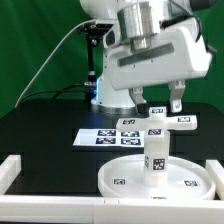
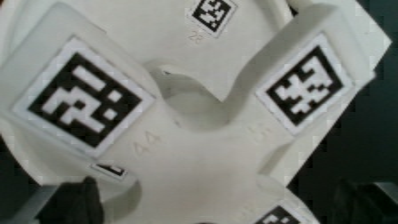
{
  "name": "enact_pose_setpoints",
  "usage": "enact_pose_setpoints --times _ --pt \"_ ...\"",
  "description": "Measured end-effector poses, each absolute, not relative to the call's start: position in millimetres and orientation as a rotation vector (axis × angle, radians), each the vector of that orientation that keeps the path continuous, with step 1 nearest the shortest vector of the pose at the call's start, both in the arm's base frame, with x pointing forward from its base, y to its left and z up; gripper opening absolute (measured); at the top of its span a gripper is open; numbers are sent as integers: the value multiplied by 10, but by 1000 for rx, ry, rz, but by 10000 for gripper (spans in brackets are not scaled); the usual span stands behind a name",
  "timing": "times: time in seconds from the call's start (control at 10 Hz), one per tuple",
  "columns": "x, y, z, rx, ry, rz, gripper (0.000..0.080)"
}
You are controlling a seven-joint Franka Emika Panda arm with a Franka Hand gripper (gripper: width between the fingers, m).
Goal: Assemble round table
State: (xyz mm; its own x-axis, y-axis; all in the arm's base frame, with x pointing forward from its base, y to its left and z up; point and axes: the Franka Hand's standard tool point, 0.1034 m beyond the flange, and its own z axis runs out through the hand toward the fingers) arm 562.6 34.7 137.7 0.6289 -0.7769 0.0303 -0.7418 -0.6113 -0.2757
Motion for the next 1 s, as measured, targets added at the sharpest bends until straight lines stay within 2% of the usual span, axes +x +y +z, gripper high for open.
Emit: enact_pose_setpoints --times 0.4,0.5,1.0 --pt "5679 364 1454 -2838 673 -228 649" --pt "5667 354 1450 -2896 365 -200 649" --pt "5671 336 1404 -2950 -138 -220 649"
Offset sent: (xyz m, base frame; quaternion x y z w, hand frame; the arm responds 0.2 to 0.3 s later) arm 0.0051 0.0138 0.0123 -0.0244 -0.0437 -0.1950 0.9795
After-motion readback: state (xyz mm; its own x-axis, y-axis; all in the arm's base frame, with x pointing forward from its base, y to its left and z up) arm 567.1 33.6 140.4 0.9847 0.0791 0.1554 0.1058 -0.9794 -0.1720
